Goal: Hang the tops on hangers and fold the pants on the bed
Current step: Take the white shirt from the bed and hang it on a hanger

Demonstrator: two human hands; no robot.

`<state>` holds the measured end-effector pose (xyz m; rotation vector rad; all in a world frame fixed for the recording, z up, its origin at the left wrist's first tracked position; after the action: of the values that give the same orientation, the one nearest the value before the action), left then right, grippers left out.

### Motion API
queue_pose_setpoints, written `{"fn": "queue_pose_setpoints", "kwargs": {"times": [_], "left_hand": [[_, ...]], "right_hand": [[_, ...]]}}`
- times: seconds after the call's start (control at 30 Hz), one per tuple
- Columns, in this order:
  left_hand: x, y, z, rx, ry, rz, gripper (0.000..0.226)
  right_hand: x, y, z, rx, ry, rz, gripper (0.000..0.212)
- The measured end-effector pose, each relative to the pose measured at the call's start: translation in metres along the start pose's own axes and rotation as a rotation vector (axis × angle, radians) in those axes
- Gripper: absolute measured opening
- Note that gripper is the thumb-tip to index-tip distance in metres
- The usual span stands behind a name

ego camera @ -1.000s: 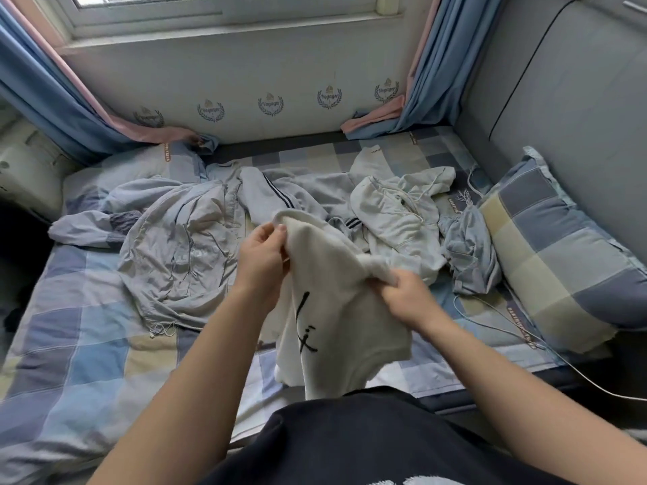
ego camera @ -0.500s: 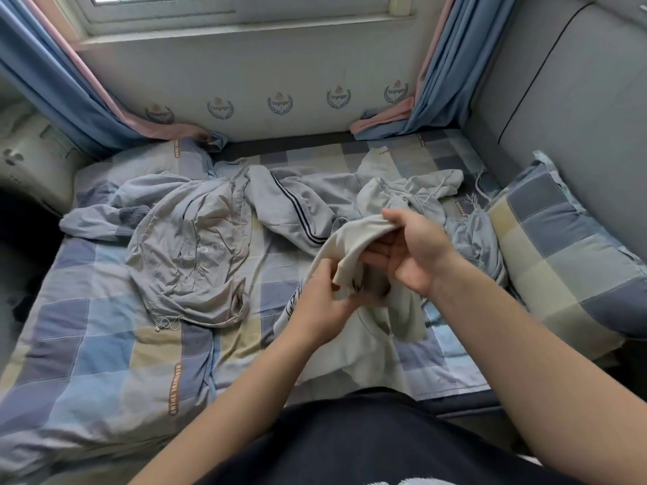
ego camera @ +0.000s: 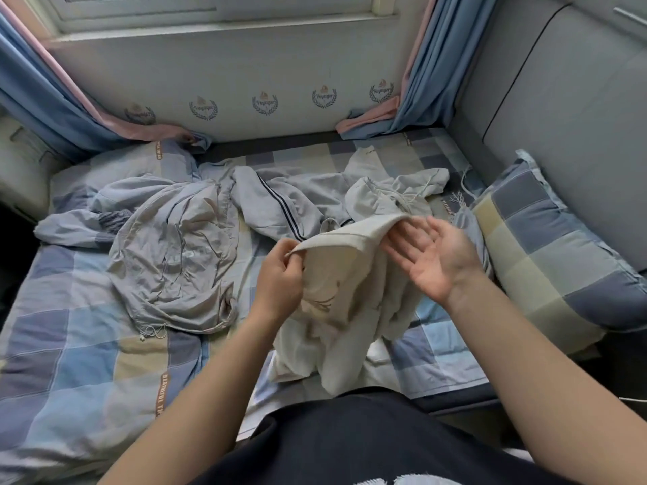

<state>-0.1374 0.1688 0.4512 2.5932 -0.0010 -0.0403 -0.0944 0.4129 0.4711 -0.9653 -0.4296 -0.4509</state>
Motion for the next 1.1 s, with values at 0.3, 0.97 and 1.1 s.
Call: {"fn": "queue_pose_setpoints", "kwargs": {"times": [0.3, 0.97, 1.1], "left_hand": [[0.018, -0.014, -0.041, -0.046, -0.173, 0.387, 0.020], [0.051, 0.040, 0.154, -0.664, 0.171, 0.213, 0.031], [0.049, 0.040, 0.164, -0.660, 0.173, 0.316, 0.032]], "right_hand": [[0.006, 0.001, -0.071, 1.300, 0.242, 0.478, 0.078], [-0.014, 0.044, -0.044, 1.449, 0.583, 0.065, 0.026], [-0.031, 0.116, -0.076, 1.906, 0.246, -0.148, 0.025]]}}
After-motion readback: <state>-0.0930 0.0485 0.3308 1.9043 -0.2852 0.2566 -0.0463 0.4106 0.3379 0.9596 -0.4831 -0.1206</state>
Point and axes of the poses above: each hand's wrist, its own x-axis away from the middle knuckle, its own y-axis out of the back of the hand, z = x × y, the point moved 8 cm from there along -x, towards the middle knuckle, and after that the axes turned 14 degrees about -x, right-handed, at the moved point
